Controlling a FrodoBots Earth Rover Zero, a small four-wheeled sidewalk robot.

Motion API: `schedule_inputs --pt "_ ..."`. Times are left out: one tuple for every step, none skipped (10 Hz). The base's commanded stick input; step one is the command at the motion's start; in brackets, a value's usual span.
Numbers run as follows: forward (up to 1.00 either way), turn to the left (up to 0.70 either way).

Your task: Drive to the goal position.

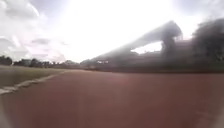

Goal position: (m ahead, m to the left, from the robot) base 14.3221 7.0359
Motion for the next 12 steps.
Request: schedule_inputs --pt "0.70 0.00" --pt "0.70 0.00" --pt "0.70 0.00" --pt "0.70 0.00" --pt "0.70 0.00" --pt "0.70 0.00" --pt "0.70 0.00" --pt "0.70 0.00" --pt "0.70 0.00" --pt "0.70 0.00" --pt "0.70 0.00" --pt "0.70 0.00"
